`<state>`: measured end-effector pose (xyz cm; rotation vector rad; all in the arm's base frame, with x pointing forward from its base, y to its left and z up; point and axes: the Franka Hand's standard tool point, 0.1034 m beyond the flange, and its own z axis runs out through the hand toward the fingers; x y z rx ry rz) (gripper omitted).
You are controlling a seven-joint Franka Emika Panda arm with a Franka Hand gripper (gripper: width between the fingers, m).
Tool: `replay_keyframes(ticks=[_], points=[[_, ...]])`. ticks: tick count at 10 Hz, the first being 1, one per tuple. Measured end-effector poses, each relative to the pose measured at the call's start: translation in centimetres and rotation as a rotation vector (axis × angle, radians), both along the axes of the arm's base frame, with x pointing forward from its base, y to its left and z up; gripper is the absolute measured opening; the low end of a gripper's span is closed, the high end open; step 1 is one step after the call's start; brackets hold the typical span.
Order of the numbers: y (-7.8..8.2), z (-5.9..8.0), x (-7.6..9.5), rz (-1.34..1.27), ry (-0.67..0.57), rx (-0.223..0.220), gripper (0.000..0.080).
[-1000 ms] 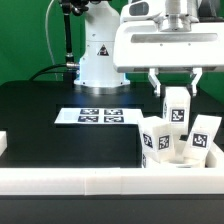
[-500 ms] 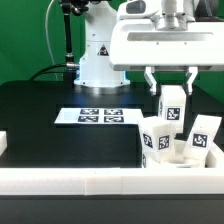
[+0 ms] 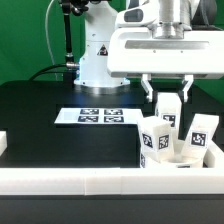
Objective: Assemble stool
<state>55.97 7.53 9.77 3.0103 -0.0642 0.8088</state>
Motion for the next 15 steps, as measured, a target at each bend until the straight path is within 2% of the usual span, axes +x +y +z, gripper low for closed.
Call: replay_keyframes(ticks=[4,7,8,9,10,11,13,14,15], points=[[-0.2,-0.4,0.3,0.005,-0.054,-0.013,0.0337],[-0.2,-0.5,0.3,0.008,-0.041,-0.016,0.0337],[-0.2,-0.5,0.3,0.009,-0.041,-0.017,0.0522],[-0.3,-0.6,0.3,0.012,-0.032,-0.019,0.0522],[-0.4,-0.5,0.7,0.012,-0.025,-0.021,0.062],[-0.5,-0.2,1.0,0.014,-0.028,-0.024,0.0646],[-0.6,0.5,1.3,0.021,-0.008,-0.022,0.0649],[-0.5,1.6,1.9,0.023,0.008,-0.013,0.0649],[-0.5,2.1,2.2,0.023,0.003,-0.012,0.0649]])
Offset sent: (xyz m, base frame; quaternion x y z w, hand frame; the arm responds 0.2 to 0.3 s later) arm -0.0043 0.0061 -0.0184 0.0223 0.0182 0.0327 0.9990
